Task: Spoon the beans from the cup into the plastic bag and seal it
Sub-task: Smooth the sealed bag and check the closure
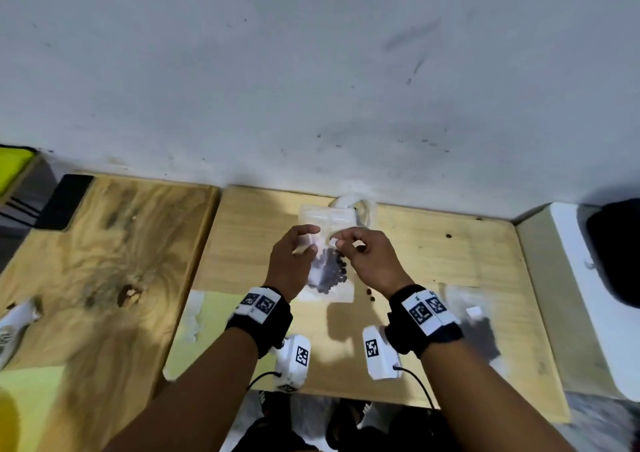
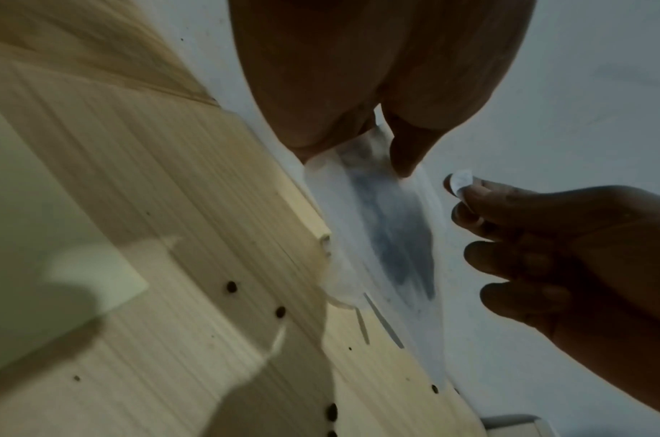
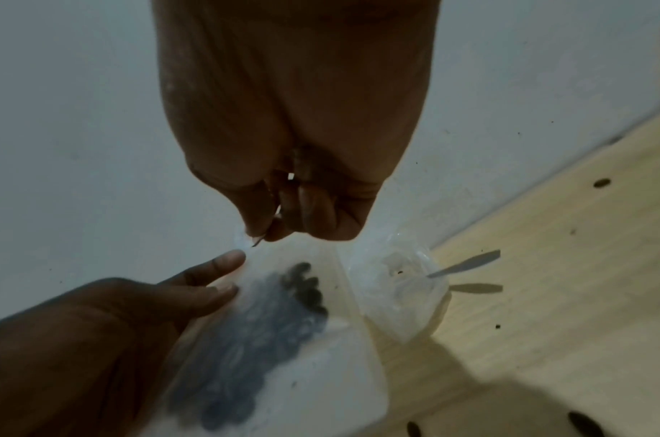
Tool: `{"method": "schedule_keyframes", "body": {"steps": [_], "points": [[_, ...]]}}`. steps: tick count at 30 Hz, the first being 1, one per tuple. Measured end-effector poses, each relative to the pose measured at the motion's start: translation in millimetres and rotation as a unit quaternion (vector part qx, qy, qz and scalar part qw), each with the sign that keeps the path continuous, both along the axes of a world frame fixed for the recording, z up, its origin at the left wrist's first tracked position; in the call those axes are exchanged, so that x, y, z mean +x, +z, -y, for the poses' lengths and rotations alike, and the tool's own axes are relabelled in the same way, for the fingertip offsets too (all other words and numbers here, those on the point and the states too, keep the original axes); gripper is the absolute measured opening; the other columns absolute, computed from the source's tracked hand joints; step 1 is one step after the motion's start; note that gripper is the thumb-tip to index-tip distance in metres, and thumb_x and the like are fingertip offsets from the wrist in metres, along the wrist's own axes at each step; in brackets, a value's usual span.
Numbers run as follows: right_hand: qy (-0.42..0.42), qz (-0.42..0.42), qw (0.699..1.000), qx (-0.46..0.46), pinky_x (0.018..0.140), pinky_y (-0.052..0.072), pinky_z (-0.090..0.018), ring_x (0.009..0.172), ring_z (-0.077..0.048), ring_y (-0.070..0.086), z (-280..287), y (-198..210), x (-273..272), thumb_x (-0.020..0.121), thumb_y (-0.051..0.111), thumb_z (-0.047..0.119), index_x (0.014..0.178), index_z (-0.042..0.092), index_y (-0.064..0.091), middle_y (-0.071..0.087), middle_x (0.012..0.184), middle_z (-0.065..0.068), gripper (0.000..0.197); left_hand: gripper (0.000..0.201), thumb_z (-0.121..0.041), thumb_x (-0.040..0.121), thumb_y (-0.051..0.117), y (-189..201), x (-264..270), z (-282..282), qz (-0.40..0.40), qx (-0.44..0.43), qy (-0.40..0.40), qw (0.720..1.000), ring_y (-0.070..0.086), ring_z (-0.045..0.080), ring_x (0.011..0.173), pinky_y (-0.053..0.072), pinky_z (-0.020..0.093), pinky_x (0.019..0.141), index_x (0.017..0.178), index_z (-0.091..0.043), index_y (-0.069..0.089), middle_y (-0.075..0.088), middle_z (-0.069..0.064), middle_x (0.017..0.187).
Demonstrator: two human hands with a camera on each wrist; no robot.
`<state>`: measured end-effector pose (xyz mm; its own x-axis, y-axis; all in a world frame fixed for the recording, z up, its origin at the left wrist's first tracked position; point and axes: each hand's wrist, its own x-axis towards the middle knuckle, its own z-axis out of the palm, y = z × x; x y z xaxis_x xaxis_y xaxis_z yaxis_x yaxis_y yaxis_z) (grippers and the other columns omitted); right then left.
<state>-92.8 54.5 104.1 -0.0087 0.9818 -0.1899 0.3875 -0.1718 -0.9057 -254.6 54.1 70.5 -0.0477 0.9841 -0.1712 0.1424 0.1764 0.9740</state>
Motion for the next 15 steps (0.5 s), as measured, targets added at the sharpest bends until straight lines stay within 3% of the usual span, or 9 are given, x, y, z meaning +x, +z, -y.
{"method": "schedule_keyframes", "body": {"steps": [3,8,9,12,15], "points": [[-0.012,0.038,0.999,0.020,0.076,0.045,-0.018,0.090,-0.007,0.063,-0.2,-1.7,12.2,0.094,0.063,0.011,0.100,0.018,0.076,0.067,0.098,0.007,0.016,0.042,0.008,0.083,0.054,4.1,20.5,3.1,0.006,-0.002,-0.023,1.000,0.053,0.011,0.089,0.046,0.017,0.068,0.104,-0.027,0.064,0.061,-0.011,0.095],[-0.071,0.045,0.996,0.028,0.069,0.049,-0.026,0.065,-0.011,0.060,-1.1,-4.2,20.8,0.086,0.072,0.016,0.100,0.029,0.072,0.064,0.076,0.010,0.019,0.042,0.008,0.084,0.055,9.3,39.3,8.4,0.044,-0.021,-0.034,0.998,0.056,0.021,0.097,0.053,0.032,0.081,0.110,-0.024,0.063,0.062,-0.005,0.101],[-0.085,0.053,0.995,0.026,0.070,0.051,-0.029,0.066,-0.010,0.060,-0.7,-4.8,21.1,0.084,0.073,0.018,0.100,0.031,0.070,0.064,0.075,0.009,0.020,0.042,0.008,0.084,0.055,9.5,41.3,9.0,0.052,-0.024,-0.033,0.998,0.056,0.023,0.098,0.053,0.032,0.082,0.111,-0.024,0.063,0.062,-0.004,0.102],[-0.117,0.086,0.989,0.019,0.068,0.050,-0.030,0.065,-0.007,0.060,2.7,-3.5,20.4,0.081,0.074,0.025,0.099,0.033,0.062,0.066,0.076,0.010,0.023,0.041,0.011,0.084,0.053,12.8,46.9,10.8,0.074,-0.033,-0.031,0.996,0.052,0.018,0.087,0.048,0.015,0.065,0.112,-0.017,0.062,0.061,-0.004,0.095],[-0.152,0.134,0.978,0.044,0.065,0.042,-0.027,0.073,-0.006,0.058,7.3,-0.4,17.8,0.078,0.077,0.032,0.100,0.034,0.055,0.061,0.087,0.013,0.031,0.041,0.013,0.083,0.052,14.5,49.4,11.6,0.088,-0.029,-0.019,0.996,0.057,0.015,0.089,0.049,0.018,0.064,0.111,-0.015,0.061,0.063,-0.002,0.099]]}}
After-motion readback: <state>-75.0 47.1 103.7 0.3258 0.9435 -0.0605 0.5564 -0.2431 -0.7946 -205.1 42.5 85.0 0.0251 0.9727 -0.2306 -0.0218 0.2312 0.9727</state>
